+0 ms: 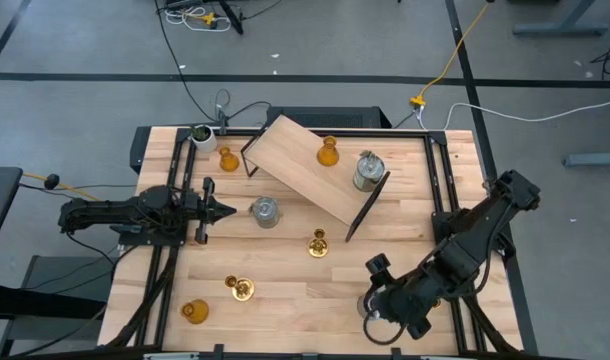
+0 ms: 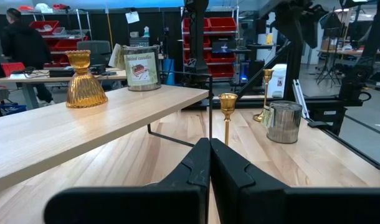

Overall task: Pick & Place candle stick holders
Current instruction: Put the bottom scented candle on the shelf aligned with the other scented candle

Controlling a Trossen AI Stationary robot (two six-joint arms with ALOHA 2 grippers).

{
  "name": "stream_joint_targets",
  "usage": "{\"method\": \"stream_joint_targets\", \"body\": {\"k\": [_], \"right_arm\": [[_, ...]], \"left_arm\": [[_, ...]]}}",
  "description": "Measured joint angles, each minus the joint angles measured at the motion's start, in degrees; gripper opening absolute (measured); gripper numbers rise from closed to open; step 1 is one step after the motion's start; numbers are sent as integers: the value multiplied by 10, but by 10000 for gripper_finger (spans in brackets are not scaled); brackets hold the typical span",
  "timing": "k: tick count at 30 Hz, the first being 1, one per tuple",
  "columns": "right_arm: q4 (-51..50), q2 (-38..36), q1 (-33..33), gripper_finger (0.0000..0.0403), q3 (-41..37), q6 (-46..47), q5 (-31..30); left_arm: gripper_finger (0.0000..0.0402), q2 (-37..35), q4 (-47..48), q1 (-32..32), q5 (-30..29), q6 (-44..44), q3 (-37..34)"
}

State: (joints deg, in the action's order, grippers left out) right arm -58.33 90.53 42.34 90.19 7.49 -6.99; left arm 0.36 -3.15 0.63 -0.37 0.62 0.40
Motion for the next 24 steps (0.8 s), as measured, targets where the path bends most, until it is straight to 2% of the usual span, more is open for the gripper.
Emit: {"method": "stream_joint_targets", "body": {"k": [13, 24], "right_arm": [[-1, 35, 21, 390, 0, 26, -16], [-1, 59, 25, 398, 0, 43, -16]], "left_arm": [[12, 0, 0, 0, 0, 0, 0], [12, 0, 0, 0, 0, 0, 0]]}}
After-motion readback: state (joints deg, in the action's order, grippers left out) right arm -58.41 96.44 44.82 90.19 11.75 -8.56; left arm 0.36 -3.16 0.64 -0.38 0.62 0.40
